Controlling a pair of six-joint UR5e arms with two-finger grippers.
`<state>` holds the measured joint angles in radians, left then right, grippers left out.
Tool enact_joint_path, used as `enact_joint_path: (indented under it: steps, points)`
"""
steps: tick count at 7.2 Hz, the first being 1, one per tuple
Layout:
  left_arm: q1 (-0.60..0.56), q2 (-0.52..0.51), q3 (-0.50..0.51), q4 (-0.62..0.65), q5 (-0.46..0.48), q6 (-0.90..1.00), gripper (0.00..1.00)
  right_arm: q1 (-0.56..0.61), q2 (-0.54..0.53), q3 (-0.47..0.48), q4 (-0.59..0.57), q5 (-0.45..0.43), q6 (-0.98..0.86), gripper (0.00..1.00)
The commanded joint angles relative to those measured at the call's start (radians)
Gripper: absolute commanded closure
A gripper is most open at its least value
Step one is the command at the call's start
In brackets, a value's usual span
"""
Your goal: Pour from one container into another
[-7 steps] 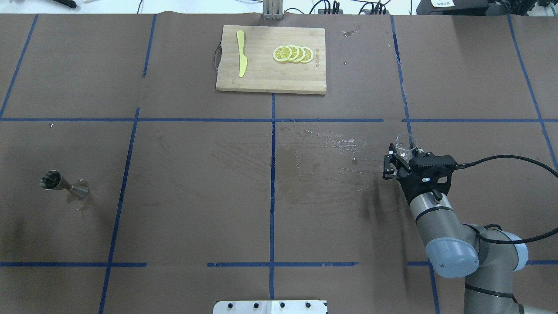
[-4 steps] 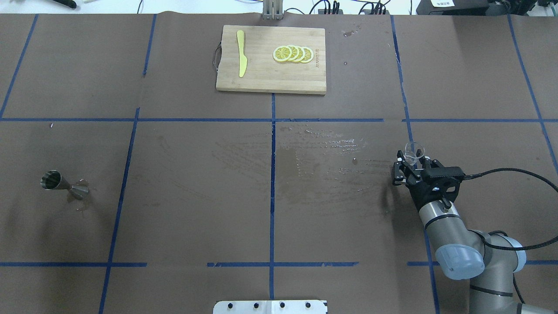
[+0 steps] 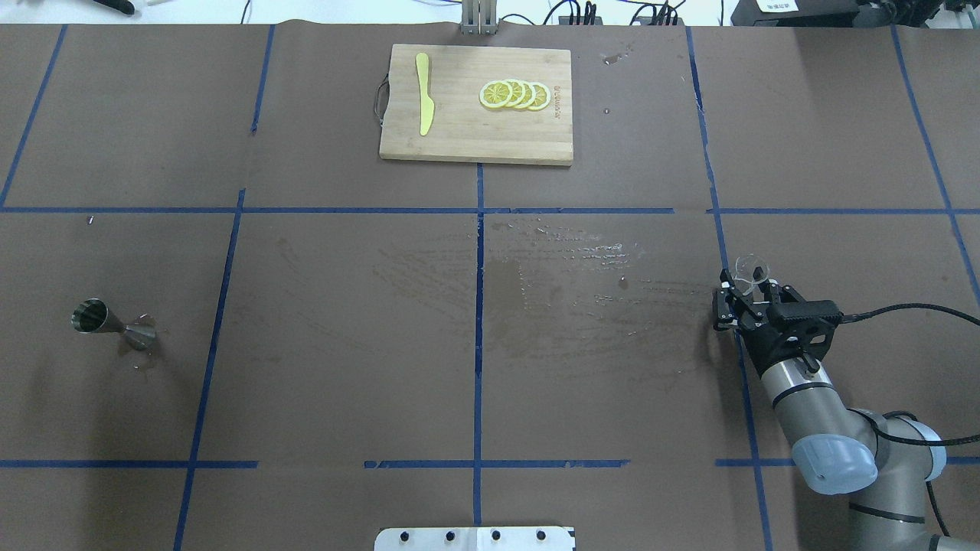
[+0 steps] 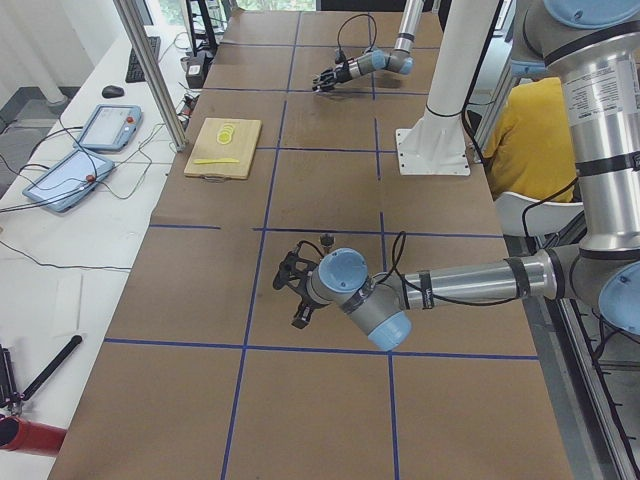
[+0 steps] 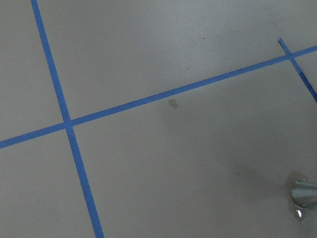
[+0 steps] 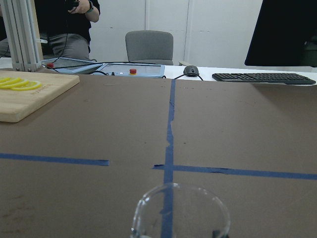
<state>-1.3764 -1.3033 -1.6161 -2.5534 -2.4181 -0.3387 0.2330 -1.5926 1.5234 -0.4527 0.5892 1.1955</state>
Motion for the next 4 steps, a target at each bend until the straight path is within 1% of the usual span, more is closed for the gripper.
enact_joint_path:
  steps: [1, 3, 4]
  points:
    - [-0.004, -0.002, -0.001, -0.001, 0.002, 0.0, 0.0, -0.001, -0.01, 0.0, 0.0, -0.003, -0.002, 0.74]
    - [-0.004, -0.002, -0.001, -0.002, 0.004, 0.0, 0.0, -0.001, -0.01, 0.001, 0.002, -0.002, -0.004, 0.3]
    - [-0.004, -0.004, -0.001, -0.002, 0.004, 0.0, 0.0, -0.003, -0.01, 0.001, 0.0, 0.0, -0.004, 0.11]
